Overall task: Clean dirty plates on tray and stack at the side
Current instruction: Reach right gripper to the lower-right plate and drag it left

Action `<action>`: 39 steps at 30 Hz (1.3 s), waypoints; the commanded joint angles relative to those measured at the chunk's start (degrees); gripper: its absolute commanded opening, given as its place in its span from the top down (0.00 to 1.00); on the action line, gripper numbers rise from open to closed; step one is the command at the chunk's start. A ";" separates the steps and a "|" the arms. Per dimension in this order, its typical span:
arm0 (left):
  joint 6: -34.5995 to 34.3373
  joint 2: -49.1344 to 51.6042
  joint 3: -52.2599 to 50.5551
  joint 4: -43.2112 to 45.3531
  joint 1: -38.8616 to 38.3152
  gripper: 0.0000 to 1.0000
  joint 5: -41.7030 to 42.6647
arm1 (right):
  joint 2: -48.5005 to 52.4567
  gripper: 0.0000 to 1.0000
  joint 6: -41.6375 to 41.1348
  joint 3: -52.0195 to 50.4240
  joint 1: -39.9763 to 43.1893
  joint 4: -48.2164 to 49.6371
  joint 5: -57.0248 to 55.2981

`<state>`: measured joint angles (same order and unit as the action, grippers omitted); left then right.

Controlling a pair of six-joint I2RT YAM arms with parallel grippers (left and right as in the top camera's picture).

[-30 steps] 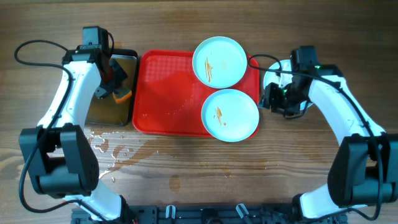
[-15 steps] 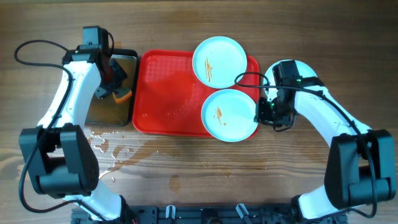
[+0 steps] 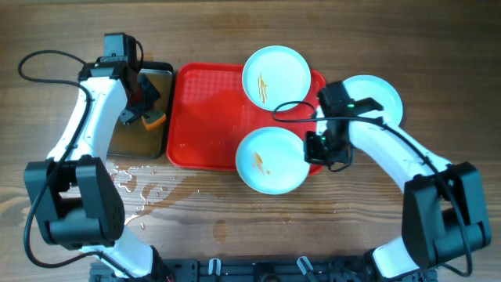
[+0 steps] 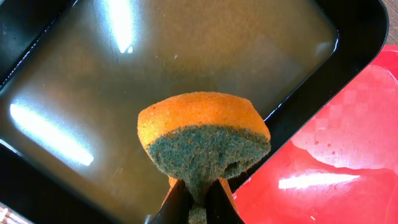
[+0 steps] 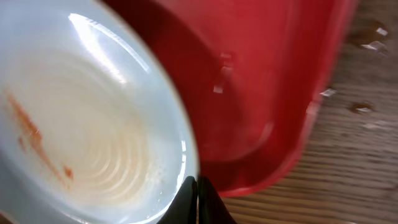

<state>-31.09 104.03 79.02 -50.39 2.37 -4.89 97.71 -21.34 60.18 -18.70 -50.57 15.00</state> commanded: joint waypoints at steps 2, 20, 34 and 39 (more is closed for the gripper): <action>0.68 0.24 0.81 0.20 0.04 0.96 -0.98 | 0.44 0.96 -9.55 4.98 -6.58 6.82 0.37; 0.68 0.24 0.81 0.20 0.04 0.96 -0.98 | 5.18 0.42 5.49 17.35 -5.92 -5.16 -11.63; 0.68 0.24 0.81 0.24 0.04 0.96 -1.01 | 15.93 0.96 12.11 15.39 -4.59 -5.42 5.09; 0.68 0.24 0.81 0.24 0.04 0.96 -1.01 | 15.93 0.96 1.66 15.74 -5.35 1.55 8.22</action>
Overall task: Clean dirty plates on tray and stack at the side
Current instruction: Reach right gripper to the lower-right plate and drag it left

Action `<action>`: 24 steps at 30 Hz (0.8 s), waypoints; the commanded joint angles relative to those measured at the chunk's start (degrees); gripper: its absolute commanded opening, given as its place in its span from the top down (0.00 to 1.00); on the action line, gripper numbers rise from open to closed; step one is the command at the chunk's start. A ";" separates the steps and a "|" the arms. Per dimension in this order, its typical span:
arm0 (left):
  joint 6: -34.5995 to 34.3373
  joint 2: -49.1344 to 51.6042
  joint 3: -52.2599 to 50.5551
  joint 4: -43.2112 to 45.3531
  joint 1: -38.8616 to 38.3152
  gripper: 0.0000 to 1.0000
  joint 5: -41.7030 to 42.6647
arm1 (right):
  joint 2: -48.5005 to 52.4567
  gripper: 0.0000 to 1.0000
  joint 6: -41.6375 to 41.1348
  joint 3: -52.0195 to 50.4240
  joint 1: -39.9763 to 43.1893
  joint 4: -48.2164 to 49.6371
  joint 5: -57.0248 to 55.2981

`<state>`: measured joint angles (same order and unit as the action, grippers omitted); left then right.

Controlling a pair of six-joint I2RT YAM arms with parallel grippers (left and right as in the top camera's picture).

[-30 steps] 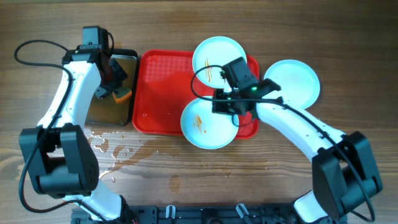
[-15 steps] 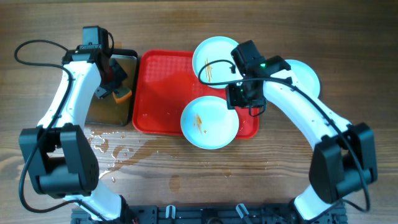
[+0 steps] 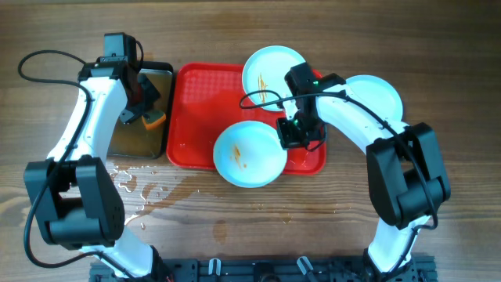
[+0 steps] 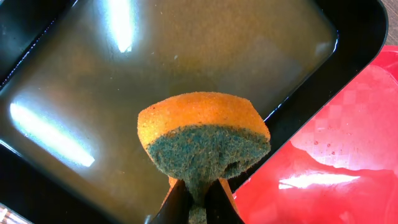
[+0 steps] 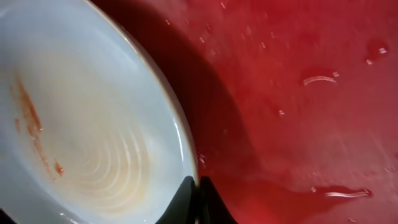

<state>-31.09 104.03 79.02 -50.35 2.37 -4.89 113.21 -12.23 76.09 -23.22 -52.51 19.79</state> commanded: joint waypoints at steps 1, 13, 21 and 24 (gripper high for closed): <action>0.68 0.24 0.81 0.20 0.04 0.96 -0.98 | 0.44 0.96 -9.86 -0.17 -1.27 6.03 3.39; 0.68 0.24 0.81 -0.11 0.04 0.96 -0.94 | 1.36 0.86 -27.39 -0.20 -10.69 21.70 -10.43; 0.70 0.24 0.81 -0.04 0.00 0.96 1.57 | 1.77 0.65 -27.36 -0.20 -10.47 22.43 -10.19; 0.70 0.24 0.81 -0.02 -0.02 0.96 2.45 | 2.01 0.65 -27.39 -0.20 -10.47 22.95 -10.21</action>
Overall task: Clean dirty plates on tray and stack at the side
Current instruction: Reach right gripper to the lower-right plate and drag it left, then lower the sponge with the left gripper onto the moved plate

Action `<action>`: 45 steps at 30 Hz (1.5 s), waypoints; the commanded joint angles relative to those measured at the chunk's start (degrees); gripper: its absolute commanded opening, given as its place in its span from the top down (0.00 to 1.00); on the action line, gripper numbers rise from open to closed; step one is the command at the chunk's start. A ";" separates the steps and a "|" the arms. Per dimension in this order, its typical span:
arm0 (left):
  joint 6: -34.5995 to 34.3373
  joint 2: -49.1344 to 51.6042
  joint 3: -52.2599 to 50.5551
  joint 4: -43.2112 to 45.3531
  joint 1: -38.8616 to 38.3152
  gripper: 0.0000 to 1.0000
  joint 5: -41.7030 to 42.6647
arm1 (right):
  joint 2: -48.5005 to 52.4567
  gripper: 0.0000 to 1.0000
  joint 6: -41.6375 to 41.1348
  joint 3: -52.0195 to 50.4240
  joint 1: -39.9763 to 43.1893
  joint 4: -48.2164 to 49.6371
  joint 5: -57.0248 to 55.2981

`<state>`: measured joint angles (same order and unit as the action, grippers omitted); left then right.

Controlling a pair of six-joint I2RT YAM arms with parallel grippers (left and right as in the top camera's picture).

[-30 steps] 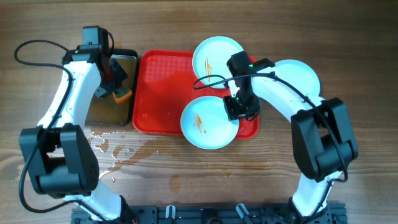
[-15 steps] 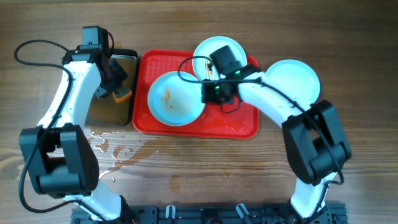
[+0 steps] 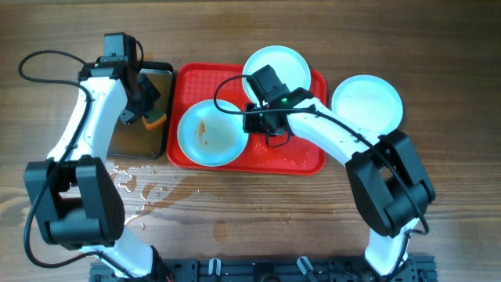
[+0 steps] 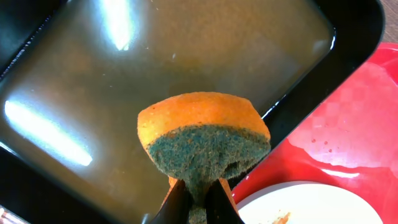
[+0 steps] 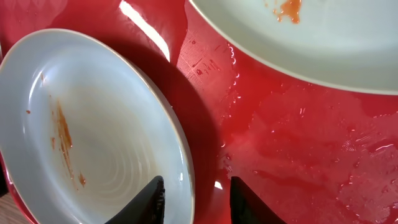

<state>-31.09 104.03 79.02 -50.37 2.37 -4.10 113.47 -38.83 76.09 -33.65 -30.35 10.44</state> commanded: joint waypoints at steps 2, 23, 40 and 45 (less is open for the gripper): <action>0.68 0.24 0.81 0.00 -0.02 0.96 1.68 | 2.67 0.65 -1.36 -0.20 -0.04 1.20 -0.83; 0.66 0.37 -4.79 6.75 -9.27 0.96 1.73 | 7.32 0.87 -4.52 -0.22 -1.05 8.48 4.72; 2.47 8.41 -7.08 11.32 -14.69 0.96 2.32 | 7.30 0.96 -0.13 -0.22 1.05 8.20 11.91; 8.70 9.79 -7.08 7.10 -16.06 0.96 8.20 | 7.30 0.96 0.33 -0.22 1.05 8.22 11.91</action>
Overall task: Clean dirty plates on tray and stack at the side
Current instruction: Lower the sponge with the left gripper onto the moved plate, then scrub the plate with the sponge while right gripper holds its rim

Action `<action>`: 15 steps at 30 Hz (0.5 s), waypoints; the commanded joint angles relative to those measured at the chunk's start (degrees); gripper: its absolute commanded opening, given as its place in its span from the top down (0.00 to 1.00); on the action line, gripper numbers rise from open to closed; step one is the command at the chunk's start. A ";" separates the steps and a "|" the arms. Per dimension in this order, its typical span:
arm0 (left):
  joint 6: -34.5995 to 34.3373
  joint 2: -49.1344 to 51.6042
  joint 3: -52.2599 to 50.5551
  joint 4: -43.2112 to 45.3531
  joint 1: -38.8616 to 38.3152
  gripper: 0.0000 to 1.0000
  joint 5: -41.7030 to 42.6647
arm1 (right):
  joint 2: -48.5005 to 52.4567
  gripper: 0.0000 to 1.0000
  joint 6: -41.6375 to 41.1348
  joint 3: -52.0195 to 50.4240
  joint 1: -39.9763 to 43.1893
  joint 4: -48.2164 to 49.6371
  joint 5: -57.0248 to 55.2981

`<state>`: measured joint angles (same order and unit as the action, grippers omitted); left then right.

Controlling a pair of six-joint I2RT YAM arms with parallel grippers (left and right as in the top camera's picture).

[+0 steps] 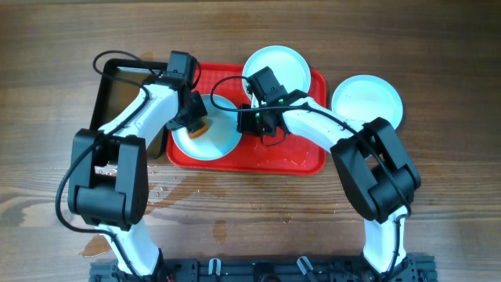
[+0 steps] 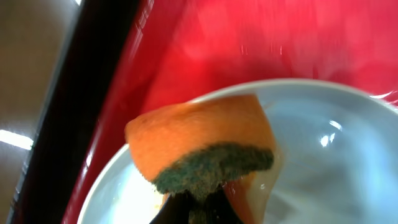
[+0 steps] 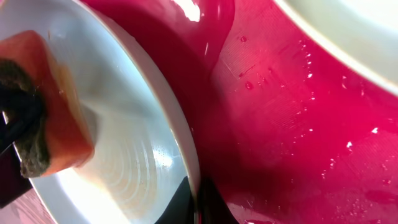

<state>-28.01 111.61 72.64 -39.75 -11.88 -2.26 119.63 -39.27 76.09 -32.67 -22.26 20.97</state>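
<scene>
A dirty white plate (image 1: 223, 137) lies at the left of the red tray (image 1: 291, 155). My left gripper (image 1: 194, 124) is shut on an orange sponge (image 2: 198, 138) with a green scouring face, and the sponge presses on that plate (image 2: 323, 155). My right gripper (image 3: 198, 204) is shut on the plate's right rim (image 3: 186, 155), and the sponge (image 3: 53, 118) shows at the left of the right wrist view. A second plate (image 1: 275, 70) with orange stains sits at the tray's back right. A clean white plate (image 1: 368, 100) rests on the table to the right of the tray.
A black pan of water (image 1: 117, 90) stands left of the tray, its dark rim (image 2: 81, 99) close by the sponge. Water drops lie on the wood (image 1: 176, 188) in front of the tray. Both arms cross above the tray.
My left gripper has moved with the sponge from above the black pan onto the plate in the tray. My right gripper, then open beside the plate's rim, is now shut on it.
My right gripper held the dirty plate by its rim at the tray's front right, then at the front middle. Then the plate lay at the tray's left with the gripper open. The left held the sponge over the pan throughout; now the sponge is on the plate.
</scene>
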 commanded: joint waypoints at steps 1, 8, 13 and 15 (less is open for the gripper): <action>7.39 2.21 -0.70 -4.85 -1.97 0.96 7.56 | 1.14 0.96 0.74 -0.22 0.09 0.13 1.38; 26.32 2.21 -0.70 -8.22 -1.99 0.96 20.85 | 1.14 0.96 0.74 -0.22 0.07 0.42 1.42; 11.43 2.21 -0.70 0.46 -0.72 0.96 13.90 | 1.14 0.96 0.74 -0.22 0.09 0.50 1.60; -1.11 2.21 -0.70 2.36 -0.63 0.96 6.54 | 1.14 0.95 0.74 -0.22 0.09 0.55 1.60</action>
<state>-12.34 112.14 72.51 -40.12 -12.69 12.64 119.68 -38.39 76.09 -32.21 -22.02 20.56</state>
